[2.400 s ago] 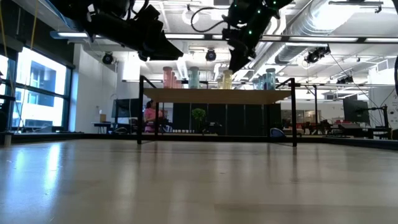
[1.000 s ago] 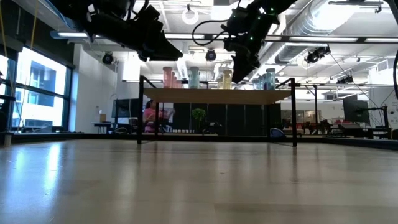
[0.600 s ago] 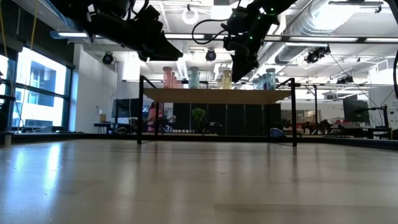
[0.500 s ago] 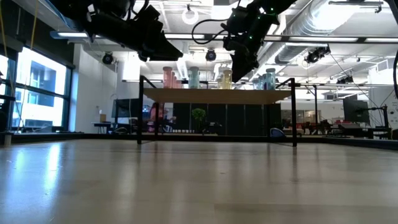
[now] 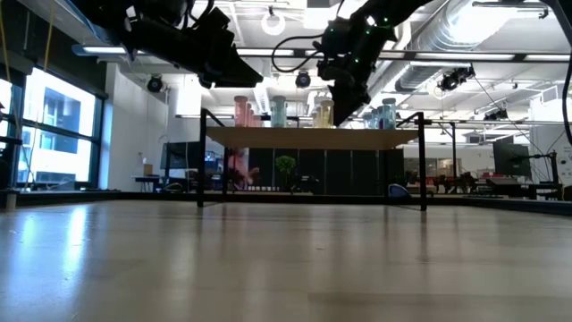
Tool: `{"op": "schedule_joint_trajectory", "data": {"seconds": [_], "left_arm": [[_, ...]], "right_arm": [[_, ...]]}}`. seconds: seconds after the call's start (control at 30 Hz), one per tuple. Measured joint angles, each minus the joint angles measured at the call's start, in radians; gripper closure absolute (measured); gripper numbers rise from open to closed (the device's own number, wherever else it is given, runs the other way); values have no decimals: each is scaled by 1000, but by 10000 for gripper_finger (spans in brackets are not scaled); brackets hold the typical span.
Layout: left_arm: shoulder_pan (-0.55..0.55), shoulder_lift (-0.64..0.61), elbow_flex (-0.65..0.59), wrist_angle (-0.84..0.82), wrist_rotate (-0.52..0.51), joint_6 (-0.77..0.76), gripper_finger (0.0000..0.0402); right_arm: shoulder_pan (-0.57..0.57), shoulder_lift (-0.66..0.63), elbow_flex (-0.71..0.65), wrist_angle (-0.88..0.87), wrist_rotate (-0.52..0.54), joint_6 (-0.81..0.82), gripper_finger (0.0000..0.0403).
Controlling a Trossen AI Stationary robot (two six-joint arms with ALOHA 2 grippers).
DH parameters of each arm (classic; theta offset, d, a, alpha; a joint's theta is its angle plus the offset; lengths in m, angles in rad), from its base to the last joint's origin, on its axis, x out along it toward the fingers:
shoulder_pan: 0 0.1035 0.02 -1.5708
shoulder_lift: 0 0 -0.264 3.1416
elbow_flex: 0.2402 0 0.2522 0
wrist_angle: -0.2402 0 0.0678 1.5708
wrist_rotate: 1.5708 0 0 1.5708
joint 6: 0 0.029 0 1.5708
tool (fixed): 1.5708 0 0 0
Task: Pick and place medicine bottles onto shelf by color
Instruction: Adjust the medicine bottles on the shelf
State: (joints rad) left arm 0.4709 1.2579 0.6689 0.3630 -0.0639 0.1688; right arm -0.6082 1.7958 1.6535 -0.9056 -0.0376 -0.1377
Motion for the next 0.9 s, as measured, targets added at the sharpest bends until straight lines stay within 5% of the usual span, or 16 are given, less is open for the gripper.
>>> {"op": "schedule_joint_trajectory", "data": {"seconds": [0.9], "left_arm": [[0,0,0,0,0,0,178]], "right_arm": [[9,-19,0,10,93,-20,263]]}}
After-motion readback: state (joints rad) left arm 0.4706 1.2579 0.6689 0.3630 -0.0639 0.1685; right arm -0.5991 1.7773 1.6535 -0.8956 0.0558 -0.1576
